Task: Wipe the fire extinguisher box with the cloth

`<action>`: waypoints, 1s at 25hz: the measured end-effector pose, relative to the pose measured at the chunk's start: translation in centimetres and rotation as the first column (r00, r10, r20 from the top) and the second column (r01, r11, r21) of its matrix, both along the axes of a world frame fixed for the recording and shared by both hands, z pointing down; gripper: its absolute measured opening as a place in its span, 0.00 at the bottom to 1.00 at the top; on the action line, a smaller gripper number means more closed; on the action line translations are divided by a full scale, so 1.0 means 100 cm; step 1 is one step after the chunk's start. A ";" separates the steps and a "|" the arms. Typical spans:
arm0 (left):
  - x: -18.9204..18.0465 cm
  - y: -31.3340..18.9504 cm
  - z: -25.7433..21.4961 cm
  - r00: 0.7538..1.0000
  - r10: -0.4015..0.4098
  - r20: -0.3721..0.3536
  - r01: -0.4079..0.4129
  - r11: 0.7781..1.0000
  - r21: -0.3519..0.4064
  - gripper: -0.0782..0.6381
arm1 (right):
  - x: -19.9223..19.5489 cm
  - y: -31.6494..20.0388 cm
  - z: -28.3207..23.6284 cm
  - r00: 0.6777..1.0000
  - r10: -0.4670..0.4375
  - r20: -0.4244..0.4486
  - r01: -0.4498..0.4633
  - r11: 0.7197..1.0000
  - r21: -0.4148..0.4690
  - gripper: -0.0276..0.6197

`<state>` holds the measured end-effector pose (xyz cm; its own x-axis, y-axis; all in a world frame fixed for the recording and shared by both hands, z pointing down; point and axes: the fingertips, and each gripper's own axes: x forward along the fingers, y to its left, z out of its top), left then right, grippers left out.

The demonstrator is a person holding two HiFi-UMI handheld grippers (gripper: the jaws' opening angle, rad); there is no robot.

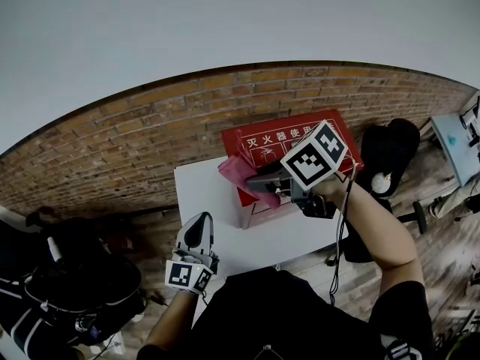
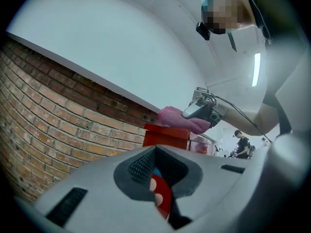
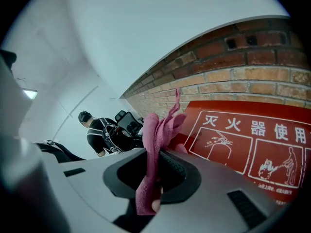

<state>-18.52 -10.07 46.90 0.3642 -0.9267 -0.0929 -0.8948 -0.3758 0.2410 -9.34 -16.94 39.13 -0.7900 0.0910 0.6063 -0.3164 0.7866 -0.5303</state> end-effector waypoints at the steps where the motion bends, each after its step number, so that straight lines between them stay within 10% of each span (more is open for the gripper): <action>1: 0.000 -0.001 0.000 1.000 0.000 0.000 0.000 1.000 -0.001 0.16 | 0.003 -0.002 0.000 1.000 0.010 0.002 -0.010 1.000 -0.005 0.16; 25: 0.008 -0.012 0.001 1.000 0.020 0.009 -0.020 1.000 -0.001 0.16 | 0.063 -0.044 0.007 0.984 0.179 -0.015 -0.179 0.984 0.023 0.16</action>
